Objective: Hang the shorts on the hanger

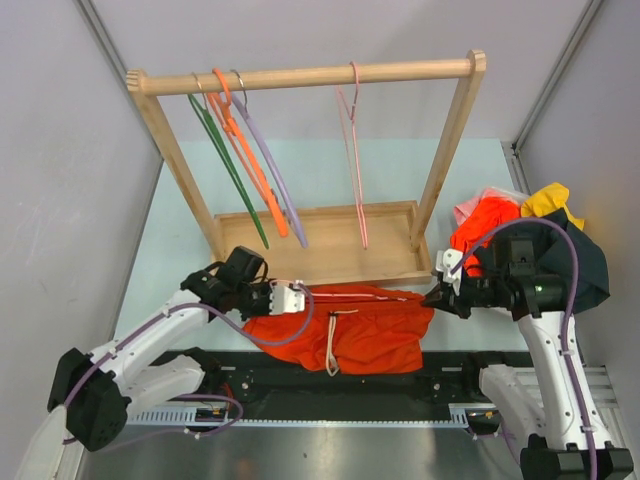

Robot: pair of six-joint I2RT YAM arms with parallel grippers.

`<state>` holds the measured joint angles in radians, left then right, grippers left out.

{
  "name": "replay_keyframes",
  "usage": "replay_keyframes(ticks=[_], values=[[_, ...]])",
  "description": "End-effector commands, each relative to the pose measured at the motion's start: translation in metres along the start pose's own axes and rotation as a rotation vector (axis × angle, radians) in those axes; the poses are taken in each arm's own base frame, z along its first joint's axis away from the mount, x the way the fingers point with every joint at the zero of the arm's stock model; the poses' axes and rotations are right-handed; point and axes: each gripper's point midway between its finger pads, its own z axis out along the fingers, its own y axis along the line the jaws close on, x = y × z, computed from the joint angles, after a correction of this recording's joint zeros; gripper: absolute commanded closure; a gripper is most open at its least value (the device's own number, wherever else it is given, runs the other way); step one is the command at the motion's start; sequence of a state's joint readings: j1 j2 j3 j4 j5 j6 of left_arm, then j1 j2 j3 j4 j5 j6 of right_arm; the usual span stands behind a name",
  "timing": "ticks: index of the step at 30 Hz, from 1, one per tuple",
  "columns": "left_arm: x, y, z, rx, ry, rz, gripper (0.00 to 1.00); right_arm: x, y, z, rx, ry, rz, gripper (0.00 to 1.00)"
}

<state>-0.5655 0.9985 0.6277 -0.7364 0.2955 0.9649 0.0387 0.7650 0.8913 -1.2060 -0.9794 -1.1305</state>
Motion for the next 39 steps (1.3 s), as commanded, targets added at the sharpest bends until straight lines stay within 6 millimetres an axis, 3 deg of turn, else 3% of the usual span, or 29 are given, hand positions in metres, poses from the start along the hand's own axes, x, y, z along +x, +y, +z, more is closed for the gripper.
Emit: replay_keyframes(ticks=[1,9,15,16,19,26,31,33,38,39], values=[[0.026,-0.005,-0.021,-0.034,0.233,-0.044,1.0,-0.022,-0.024,-0.003,0.078,0.003,-0.057,1.0],[-0.038,-0.001,-0.03,-0.004,0.093,-0.101,1.0,-0.035,-0.013,0.021,-0.009,0.009,-0.061,0.93],[-0.066,-0.003,-0.046,0.005,-0.009,-0.085,1.0,-0.032,-0.017,0.02,0.032,0.046,-0.079,0.51],[-0.068,-0.001,-0.049,-0.005,-0.018,-0.086,1.0,-0.037,-0.016,0.018,0.043,0.026,-0.077,0.41],[-0.077,-0.004,-0.055,0.004,-0.042,-0.067,1.0,-0.054,-0.014,0.017,0.063,-0.035,-0.063,0.29],[-0.103,-0.011,-0.065,0.04,-0.133,-0.055,1.0,-0.088,-0.003,0.033,0.031,-0.12,-0.083,0.28],[-0.115,-0.014,-0.07,0.059,-0.182,-0.054,1.0,-0.102,0.011,0.059,-0.06,-0.136,-0.107,0.28],[-0.116,-0.014,-0.07,0.063,-0.188,-0.054,1.0,-0.102,0.021,0.075,-0.11,-0.125,-0.125,0.29],[-0.116,-0.017,-0.067,0.072,-0.195,-0.054,1.0,-0.077,0.027,0.111,-0.15,-0.071,-0.172,0.31],[-0.116,-0.017,-0.067,0.069,-0.195,-0.055,1.0,-0.079,0.024,0.117,-0.141,-0.086,-0.182,0.37]])
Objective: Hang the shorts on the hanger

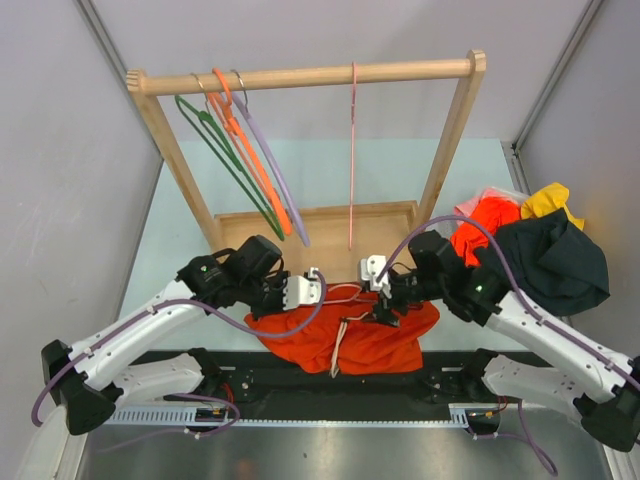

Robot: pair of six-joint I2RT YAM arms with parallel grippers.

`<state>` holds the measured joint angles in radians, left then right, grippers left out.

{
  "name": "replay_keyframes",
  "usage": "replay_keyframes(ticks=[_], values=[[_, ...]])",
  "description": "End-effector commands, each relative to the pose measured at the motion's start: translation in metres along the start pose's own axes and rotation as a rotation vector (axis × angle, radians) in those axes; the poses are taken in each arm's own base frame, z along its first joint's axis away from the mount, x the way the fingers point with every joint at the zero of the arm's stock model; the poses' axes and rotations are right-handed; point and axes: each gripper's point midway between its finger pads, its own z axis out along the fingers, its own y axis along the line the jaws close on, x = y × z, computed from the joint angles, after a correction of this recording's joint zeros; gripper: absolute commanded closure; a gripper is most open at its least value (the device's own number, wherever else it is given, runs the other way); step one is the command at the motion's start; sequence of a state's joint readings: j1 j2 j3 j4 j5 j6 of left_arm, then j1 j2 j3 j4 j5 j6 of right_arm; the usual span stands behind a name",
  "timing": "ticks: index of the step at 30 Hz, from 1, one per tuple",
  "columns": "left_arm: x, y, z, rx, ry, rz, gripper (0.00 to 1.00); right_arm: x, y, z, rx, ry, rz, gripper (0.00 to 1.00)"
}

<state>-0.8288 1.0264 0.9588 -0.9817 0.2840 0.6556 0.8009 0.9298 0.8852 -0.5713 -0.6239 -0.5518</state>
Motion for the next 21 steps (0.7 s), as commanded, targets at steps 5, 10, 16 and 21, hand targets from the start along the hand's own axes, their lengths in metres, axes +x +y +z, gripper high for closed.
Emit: replay_keyframes(ticks=[5,10,16,21], values=[[-0.029,-0.003,-0.015,-0.009,-0.14,0.03,1.0,0.002,-0.025,0.024,0.08,-0.024,-0.04,0.88],[-0.044,-0.007,-0.037,-0.022,-0.213,0.021,0.61,-0.029,-0.016,-0.01,0.133,-0.108,-0.066,1.0],[-0.074,0.006,-0.078,-0.142,-0.335,0.02,0.26,-0.05,0.002,-0.062,0.201,-0.113,-0.007,1.0],[-0.095,0.011,-0.105,-0.2,-0.433,0.005,0.13,-0.027,0.007,-0.1,0.3,-0.029,0.089,1.0]])
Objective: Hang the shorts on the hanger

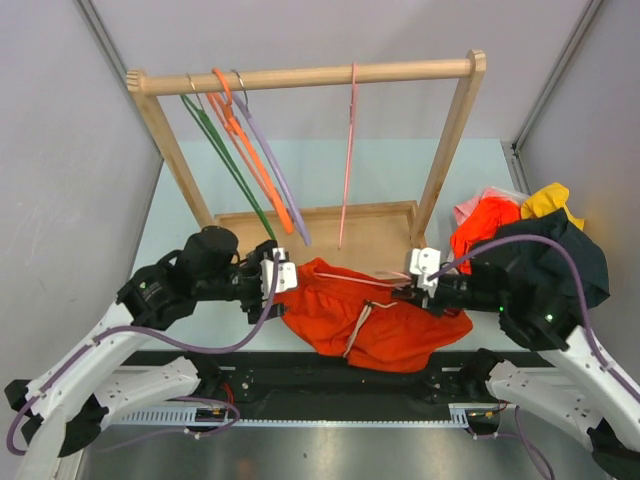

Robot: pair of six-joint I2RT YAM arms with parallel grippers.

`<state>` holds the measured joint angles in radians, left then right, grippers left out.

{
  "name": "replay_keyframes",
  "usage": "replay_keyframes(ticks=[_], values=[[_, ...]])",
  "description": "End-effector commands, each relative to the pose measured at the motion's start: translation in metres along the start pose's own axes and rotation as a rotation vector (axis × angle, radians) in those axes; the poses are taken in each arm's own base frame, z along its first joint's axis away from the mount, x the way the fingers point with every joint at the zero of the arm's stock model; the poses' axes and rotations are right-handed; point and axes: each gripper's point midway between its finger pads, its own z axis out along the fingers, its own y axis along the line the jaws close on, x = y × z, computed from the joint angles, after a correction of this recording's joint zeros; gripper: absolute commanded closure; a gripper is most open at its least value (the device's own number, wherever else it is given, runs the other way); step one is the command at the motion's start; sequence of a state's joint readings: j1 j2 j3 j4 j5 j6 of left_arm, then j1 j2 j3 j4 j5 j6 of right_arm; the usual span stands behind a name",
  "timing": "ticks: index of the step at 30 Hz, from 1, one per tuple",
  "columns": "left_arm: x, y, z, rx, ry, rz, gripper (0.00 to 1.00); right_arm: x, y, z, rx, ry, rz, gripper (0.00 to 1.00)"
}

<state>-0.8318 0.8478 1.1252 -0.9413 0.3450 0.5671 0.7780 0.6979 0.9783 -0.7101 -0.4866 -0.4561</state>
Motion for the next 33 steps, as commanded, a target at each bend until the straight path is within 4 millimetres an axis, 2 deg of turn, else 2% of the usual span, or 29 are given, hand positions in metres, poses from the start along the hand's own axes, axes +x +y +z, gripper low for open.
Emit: replay_keyframes(ticks=[1,2,3,5,9,10,13,14,17,18,20,21,24,25,27,28,33], values=[[-0.029,0.008,-0.015,-0.045,-0.091,-0.03,0.12,0.007,-0.002,-0.038,0.098,0.068,0.08,1.0],[-0.027,0.007,-0.015,-0.045,-0.082,-0.032,0.09,0.016,0.001,-0.042,0.103,0.106,0.104,1.0],[-0.025,0.007,-0.013,-0.045,-0.077,-0.027,0.08,0.016,0.001,-0.046,0.11,0.113,0.105,1.0],[-0.023,0.008,-0.011,-0.051,-0.079,-0.021,0.07,0.02,-0.009,-0.051,0.161,0.132,0.113,1.0],[-0.021,0.008,-0.004,-0.041,-0.076,-0.024,0.05,0.037,-0.031,-0.047,0.22,0.22,0.183,1.0],[-0.021,0.009,-0.004,-0.042,-0.079,-0.021,0.05,0.04,-0.042,-0.046,0.262,0.248,0.244,1.0],[-0.02,0.01,-0.002,-0.046,-0.076,-0.017,0.04,0.038,-0.057,-0.044,0.313,0.28,0.369,1.0],[-0.02,0.01,-0.002,-0.05,-0.079,-0.015,0.03,0.024,-0.067,-0.049,0.359,0.252,0.382,1.0],[-0.011,0.008,0.001,-0.052,-0.067,-0.011,0.03,0.005,-0.089,-0.052,0.454,0.215,0.463,1.0],[-0.004,0.006,0.003,-0.054,-0.053,-0.012,0.02,-0.014,-0.097,-0.058,0.487,0.172,0.46,1.0],[0.004,0.005,0.007,-0.056,-0.037,-0.005,0.0,-0.021,-0.113,-0.057,0.54,0.175,0.516,1.0],[0.005,0.005,0.006,-0.061,-0.039,0.0,0.0,-0.045,-0.123,-0.066,0.574,0.124,0.507,1.0],[0.01,0.003,0.008,-0.052,-0.03,0.011,0.0,-0.061,-0.148,-0.07,0.637,0.106,0.579,1.0],[0.009,0.004,0.008,-0.059,-0.036,0.011,0.0,-0.08,-0.155,-0.081,0.661,0.064,0.563,1.0],[0.012,0.002,0.01,-0.052,-0.029,-0.002,0.0,-0.087,-0.168,-0.082,0.69,0.037,0.626,1.0],[0.012,0.002,0.01,-0.054,-0.028,-0.005,0.0,-0.102,-0.172,-0.089,0.704,-0.006,0.622,1.0],[0.016,0.001,0.011,-0.063,-0.025,-0.034,0.01,-0.127,-0.19,-0.089,0.714,-0.074,0.637,1.0]])
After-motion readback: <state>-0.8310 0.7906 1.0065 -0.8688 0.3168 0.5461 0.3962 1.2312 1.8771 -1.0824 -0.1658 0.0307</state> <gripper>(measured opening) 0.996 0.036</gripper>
